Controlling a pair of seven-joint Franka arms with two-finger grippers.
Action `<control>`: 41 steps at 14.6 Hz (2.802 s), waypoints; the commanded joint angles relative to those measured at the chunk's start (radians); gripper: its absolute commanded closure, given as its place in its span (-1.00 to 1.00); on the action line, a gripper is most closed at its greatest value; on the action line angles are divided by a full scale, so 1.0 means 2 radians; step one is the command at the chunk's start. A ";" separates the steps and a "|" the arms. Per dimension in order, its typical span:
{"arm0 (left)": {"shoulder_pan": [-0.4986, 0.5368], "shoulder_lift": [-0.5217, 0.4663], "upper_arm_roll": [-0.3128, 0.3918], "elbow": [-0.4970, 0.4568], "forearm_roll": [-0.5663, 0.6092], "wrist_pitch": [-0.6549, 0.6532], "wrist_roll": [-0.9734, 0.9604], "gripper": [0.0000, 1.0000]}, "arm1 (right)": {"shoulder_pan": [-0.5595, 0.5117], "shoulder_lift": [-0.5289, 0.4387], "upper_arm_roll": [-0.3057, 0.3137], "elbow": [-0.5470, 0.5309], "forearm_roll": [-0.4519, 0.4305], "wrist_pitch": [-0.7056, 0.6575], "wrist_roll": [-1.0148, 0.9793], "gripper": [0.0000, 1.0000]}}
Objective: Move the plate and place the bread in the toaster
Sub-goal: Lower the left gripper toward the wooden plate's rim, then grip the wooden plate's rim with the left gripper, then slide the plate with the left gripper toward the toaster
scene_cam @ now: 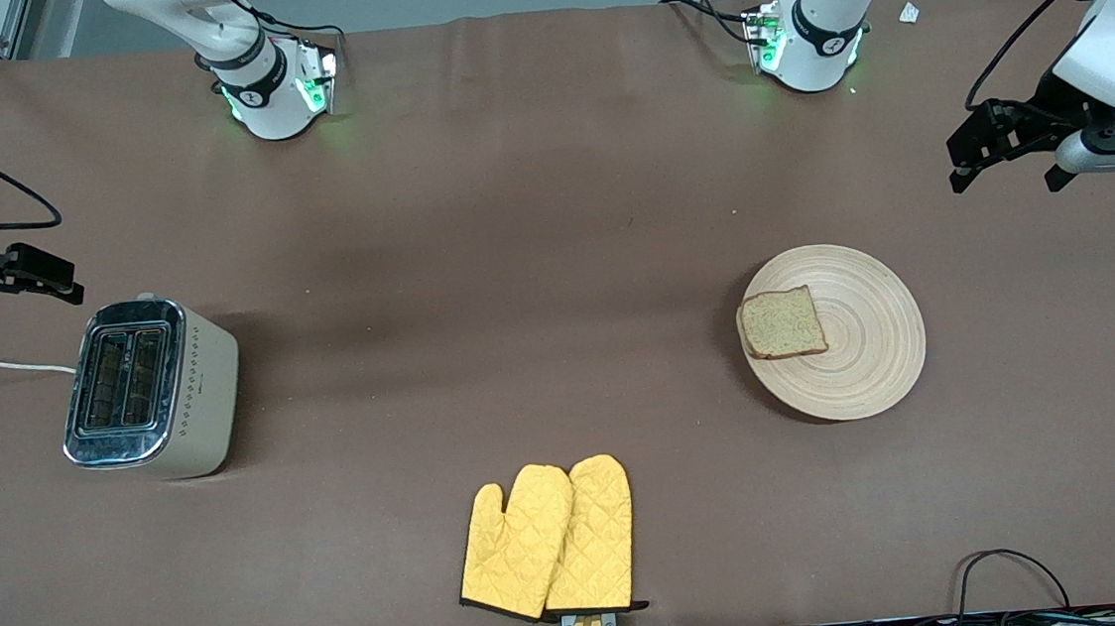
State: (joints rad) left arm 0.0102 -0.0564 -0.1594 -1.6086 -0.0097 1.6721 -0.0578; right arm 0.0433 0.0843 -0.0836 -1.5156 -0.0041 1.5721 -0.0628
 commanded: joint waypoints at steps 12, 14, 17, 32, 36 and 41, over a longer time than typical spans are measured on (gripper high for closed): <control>0.131 0.132 0.012 0.017 -0.125 -0.023 0.131 -1.00 | -0.002 -0.001 0.001 0.002 0.006 -0.004 0.008 -1.00; 0.174 0.194 0.012 0.020 -0.181 -0.022 0.177 -1.00 | -0.002 -0.001 0.001 0.002 0.006 -0.004 0.008 -1.00; 0.203 0.310 0.012 0.052 -0.244 -0.018 0.280 -1.00 | -0.003 -0.001 0.001 0.002 0.006 -0.004 0.008 -1.00; 0.210 0.478 0.012 0.078 -0.342 0.027 0.461 0.60 | -0.003 0.000 0.001 0.002 0.006 -0.004 0.008 -1.00; 0.210 0.476 0.010 0.078 -0.346 0.025 0.485 0.99 | -0.005 0.000 0.000 0.002 0.006 -0.004 0.007 -1.00; 0.209 0.457 -0.077 0.086 -0.345 0.014 0.441 0.99 | -0.006 0.000 -0.001 0.002 0.007 -0.004 0.005 -1.00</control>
State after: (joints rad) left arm 0.4332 0.8886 -0.2267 -1.4367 -0.6885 1.7170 0.8882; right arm 0.0406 0.0851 -0.0893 -1.5156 -0.0035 1.5715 -0.0617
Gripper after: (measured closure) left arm 0.907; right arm 0.000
